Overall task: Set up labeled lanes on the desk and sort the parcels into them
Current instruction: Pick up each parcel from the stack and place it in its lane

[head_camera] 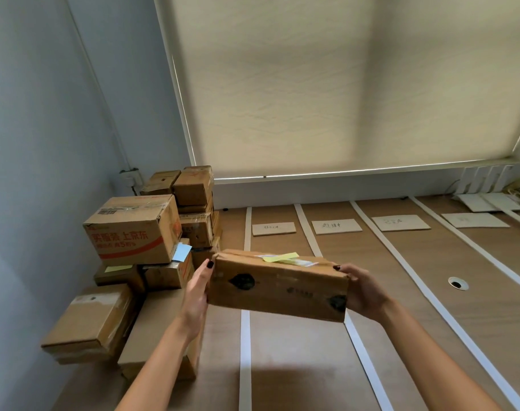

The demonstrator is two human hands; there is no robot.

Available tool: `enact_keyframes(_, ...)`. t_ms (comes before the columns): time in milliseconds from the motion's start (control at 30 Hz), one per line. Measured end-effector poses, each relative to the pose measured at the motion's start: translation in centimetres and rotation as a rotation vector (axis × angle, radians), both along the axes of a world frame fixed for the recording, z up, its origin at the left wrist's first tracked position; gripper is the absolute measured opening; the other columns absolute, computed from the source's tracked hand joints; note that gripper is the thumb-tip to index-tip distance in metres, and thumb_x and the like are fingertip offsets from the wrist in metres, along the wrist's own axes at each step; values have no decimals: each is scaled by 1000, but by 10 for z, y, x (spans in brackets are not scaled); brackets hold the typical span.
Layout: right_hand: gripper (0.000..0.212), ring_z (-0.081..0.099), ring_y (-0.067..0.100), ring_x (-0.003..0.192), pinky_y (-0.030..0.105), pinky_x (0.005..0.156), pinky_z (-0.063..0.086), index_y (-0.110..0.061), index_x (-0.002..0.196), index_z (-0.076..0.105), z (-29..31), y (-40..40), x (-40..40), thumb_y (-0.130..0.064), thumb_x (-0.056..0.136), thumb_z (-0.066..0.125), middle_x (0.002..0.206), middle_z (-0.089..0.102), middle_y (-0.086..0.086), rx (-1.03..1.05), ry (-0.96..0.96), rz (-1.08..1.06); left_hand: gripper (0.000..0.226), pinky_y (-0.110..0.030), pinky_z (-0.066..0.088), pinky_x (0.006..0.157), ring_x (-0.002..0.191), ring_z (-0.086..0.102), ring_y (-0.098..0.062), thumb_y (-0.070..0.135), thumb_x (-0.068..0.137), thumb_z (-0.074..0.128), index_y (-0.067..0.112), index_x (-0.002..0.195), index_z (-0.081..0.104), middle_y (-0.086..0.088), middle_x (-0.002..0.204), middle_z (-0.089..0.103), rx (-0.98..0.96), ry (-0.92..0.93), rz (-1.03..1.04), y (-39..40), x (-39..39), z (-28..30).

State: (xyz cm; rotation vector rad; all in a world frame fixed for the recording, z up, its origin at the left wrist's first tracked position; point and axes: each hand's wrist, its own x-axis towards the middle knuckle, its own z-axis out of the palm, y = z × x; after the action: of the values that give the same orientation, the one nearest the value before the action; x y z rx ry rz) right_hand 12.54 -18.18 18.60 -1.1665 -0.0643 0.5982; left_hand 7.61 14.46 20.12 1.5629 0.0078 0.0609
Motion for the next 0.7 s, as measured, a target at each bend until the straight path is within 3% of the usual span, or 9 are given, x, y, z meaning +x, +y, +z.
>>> enact_keyframes(100,89,60,24,89,27,64,55,-24,144,29,4,3,1,-17,64,68,128,55,19,36,-64,12,49,-37,45,98,116,58,-17,49,93,40,22,132,49,-1,122,65,-55,-8,17,-5,-2,-2)
enact_keyframes(200,98,62,30,102,29,65,59,-35,147,17,2,6,3,0,67,60,130,53,14,59,-86,-30,57,-34,49,90,116,57,-19,50,85,47,24,135,43,-3,124,61,-80,2,50,-6,-2,-6)
enact_keyframes(300,101,56,30,116,29,75,58,-38,146,19,0,6,5,7,65,59,131,54,7,59,-114,-76,49,-28,52,78,110,60,-19,35,89,53,29,135,38,-1,122,61,-111,40,55,-7,0,-11)
enact_keyframes(400,98,54,29,121,34,89,54,-44,143,24,-3,1,8,6,67,60,133,55,3,33,-175,-68,57,-24,55,81,114,59,-18,9,90,52,30,140,34,0,127,59,-143,51,21,-9,0,-15)
enact_keyframes(700,92,57,25,118,36,89,53,-47,136,30,-21,-22,12,4,67,62,126,59,-2,-18,-206,-80,66,-25,55,83,118,56,-21,-7,88,49,30,141,34,-2,129,57,-177,85,42,-32,6,-38)
